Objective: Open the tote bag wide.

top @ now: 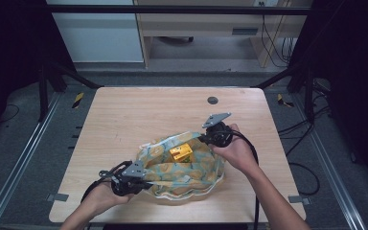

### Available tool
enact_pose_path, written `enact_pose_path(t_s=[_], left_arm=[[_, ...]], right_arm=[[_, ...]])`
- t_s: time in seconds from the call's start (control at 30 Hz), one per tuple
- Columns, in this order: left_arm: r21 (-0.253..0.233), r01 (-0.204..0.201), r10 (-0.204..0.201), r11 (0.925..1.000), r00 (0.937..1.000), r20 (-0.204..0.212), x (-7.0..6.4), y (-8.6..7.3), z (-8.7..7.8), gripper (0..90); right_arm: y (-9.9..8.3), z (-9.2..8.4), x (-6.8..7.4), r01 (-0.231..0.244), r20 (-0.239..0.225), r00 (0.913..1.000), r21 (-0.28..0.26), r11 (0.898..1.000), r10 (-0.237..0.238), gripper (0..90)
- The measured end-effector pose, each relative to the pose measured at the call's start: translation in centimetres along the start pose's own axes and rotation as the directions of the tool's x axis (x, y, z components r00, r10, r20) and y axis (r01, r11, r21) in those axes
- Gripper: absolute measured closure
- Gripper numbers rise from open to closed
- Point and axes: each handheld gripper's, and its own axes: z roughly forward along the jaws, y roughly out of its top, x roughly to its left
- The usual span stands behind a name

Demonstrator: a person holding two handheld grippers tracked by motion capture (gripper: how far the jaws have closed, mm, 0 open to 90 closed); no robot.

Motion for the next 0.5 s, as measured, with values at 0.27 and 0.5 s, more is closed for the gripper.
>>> enact_pose_path(t_s=[0.27,0.5], left_arm=[[0.014,0.002,-0.002,0.9999,1.0000,-0.008,0.2,-0.2,0.2,90.0],[0.006,0.023,-0.023,0.9997,0.9997,0.000,0.4,-0.8,0.3,90.0]], right_arm=[[0.4,1.0,-2.7,-0.095,0.044,0.9945,-0.011,0.995,0.095,90.0],[-0.4,2.7,-5.2,-0.159,0.057,0.9858,0.011,0.987,0.158,90.0]])
